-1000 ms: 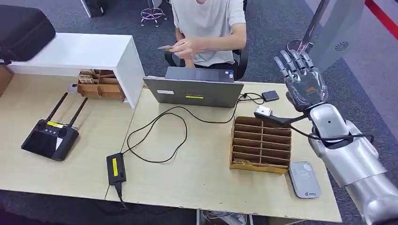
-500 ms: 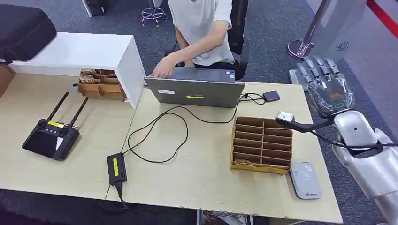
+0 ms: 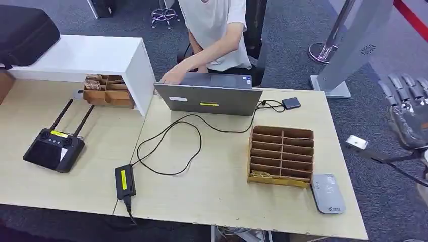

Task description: Pass the card to the sensor for recognition and then transmit it.

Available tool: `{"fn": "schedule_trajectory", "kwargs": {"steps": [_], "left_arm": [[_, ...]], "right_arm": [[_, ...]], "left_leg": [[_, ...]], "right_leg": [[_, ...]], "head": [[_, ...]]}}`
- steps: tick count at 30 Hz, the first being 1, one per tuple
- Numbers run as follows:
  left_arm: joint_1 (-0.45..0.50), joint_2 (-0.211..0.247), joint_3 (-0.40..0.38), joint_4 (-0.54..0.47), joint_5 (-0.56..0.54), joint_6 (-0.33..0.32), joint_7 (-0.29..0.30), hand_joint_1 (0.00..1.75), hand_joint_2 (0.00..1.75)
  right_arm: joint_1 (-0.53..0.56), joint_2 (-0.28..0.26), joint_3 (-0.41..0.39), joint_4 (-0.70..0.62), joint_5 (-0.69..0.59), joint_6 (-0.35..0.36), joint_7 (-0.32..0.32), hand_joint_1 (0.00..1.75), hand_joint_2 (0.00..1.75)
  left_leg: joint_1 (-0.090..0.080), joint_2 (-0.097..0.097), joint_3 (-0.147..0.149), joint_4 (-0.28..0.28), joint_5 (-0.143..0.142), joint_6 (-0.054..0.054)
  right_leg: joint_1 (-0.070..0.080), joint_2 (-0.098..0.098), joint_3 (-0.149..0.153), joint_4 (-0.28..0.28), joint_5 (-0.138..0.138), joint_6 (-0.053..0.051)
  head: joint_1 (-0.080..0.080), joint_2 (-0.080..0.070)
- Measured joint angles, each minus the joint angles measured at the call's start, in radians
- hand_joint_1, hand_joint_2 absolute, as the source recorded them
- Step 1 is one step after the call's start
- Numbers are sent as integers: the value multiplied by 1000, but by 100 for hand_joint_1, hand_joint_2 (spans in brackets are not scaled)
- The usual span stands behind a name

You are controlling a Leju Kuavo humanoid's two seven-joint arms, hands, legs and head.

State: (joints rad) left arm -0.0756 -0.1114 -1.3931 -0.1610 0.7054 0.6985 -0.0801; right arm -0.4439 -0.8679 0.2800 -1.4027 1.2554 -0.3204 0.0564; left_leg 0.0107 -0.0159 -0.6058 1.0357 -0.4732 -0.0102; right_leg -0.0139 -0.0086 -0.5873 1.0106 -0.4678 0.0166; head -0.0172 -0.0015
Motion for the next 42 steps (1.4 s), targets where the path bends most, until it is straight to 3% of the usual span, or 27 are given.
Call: {"fn": "schedule_trajectory", "kwargs": {"steps": [2, 3, 6, 11, 18, 24, 30, 42], "left_arm": [[-2, -9, 21, 0, 69, 0, -29, 0, 175], [-9, -16, 45, 0, 108, 0, -22, 0, 175], [-41, -32, 85, -1, 132, -2, 6, 0, 175], [-37, -42, 111, -2, 140, -19, 2, 0, 175], [-34, -42, 135, -2, 165, -19, -18, 0, 175], [-32, -40, 152, -2, 183, -19, -20, 0, 175], [-31, -39, 159, -2, 188, -19, -22, 0, 175], [-29, -38, 171, -2, 203, -19, -29, 0, 175]], "right_arm": [[-33, 20, -3, -14, 22, 25, -81, 0, 175], [-104, 77, 25, 13, 74, 43, -97, 0, 175], [-261, 208, 123, 126, 137, 46, -59, 0, 175], [-346, 272, 198, 188, 104, 23, -51, 0, 175], [-317, 274, 232, 90, 38, 10, -45, 0, 175], [-221, 242, 241, -76, 23, 5, -38, 0, 175], [-181, 216, 238, -148, 19, 9, -38, 0, 175], [-183, 169, 235, -193, -17, 105, -56, 0, 175]], "left_leg": [[0, 3, -9, -2, -1, 0], [0, 13, -6, -2, -1, -1], [0, 25, 1, -1, 0, 0], [1, 5, 2, 0, 6, -3], [1, 5, 1, 0, 4, -2], [0, 4, 0, 0, 4, -1], [0, 5, 0, 1, 4, -1], [0, 5, 0, 1, 4, -1]], "right_leg": [[0, 3, 0, 1, 0, 0], [0, 14, -2, 1, 2, -2], [0, 26, -3, 1, 4, -3], [1, 9, -4, 1, 5, -2], [1, 8, -4, 1, 3, -1], [0, 7, -4, 0, 3, -1], [0, 8, -4, 0, 3, 0], [0, 8, -4, 0, 3, 0]], "head": [[0, 0], [1, 0], [-5, 0], [-3, 0], [-3, 0], [-3, 0], [-2, 0], [-2, 0]]}}
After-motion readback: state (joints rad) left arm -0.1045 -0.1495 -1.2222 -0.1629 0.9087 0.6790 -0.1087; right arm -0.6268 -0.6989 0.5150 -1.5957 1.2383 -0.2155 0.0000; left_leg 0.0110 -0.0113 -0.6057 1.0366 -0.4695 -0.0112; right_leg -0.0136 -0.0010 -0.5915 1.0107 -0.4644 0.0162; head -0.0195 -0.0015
